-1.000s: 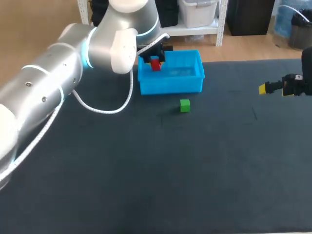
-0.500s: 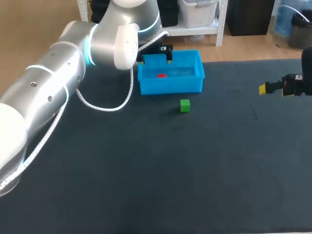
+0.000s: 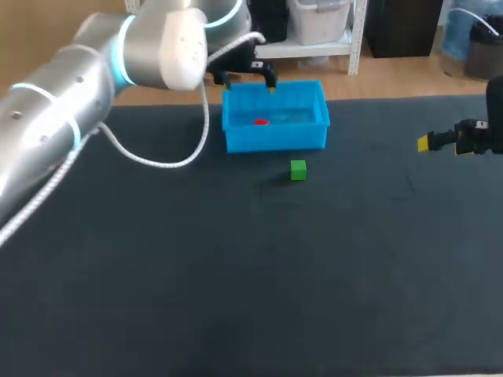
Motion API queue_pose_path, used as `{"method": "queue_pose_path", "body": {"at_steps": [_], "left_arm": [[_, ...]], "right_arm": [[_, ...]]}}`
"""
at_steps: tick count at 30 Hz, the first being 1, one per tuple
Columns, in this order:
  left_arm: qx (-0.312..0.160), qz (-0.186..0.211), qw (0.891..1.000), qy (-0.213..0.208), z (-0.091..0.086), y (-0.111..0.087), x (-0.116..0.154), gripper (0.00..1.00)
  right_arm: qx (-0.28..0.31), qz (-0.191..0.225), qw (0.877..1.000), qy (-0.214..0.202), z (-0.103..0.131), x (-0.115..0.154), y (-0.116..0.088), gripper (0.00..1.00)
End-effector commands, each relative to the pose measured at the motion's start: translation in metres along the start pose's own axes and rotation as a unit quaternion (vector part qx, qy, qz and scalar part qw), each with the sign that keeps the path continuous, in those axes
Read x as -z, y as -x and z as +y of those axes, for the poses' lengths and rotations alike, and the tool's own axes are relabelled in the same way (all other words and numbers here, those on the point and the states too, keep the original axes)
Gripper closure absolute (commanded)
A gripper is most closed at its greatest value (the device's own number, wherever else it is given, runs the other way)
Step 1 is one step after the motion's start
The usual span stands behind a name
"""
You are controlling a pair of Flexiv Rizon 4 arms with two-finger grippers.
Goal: Use the left arm to pick the red cube and place it into the blue plastic box first, then use the right arm to grasp the green cube and put it into the same blue plastic box after the first action is fully finished.
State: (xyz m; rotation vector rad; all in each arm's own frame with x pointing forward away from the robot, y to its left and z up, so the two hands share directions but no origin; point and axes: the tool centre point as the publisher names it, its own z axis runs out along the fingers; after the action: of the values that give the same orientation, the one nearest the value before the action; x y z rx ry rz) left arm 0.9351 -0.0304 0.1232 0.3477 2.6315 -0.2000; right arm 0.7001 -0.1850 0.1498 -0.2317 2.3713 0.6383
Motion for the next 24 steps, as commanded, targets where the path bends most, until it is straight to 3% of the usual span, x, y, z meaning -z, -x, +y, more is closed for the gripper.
{"method": "queue_pose_path", "body": {"at_steps": [1,7,18,24], "left_arm": [[-0.012,-0.064,0.997,-0.033,0.018,-0.069,0.057,0.0],[-0.028,-0.094,0.994,-0.051,0.031,-0.104,0.088,0.0],[-0.032,-0.1,0.992,-0.067,0.052,-0.175,0.128,0.0],[-0.035,-0.12,0.989,-0.079,0.061,-0.198,0.138,0.0]], "right_arm": [[0.0,0.001,1.0,0.0,0.0,0.0,0.0,0.0],[0.0,0.001,1.0,0.0,0.0,0.0,0.0,0.0],[0.0,0.001,1.0,0.0,0.0,0.0,0.0,0.0],[0.0,0.001,1.0,0.0,0.0,0.0,0.0,0.0]]}}
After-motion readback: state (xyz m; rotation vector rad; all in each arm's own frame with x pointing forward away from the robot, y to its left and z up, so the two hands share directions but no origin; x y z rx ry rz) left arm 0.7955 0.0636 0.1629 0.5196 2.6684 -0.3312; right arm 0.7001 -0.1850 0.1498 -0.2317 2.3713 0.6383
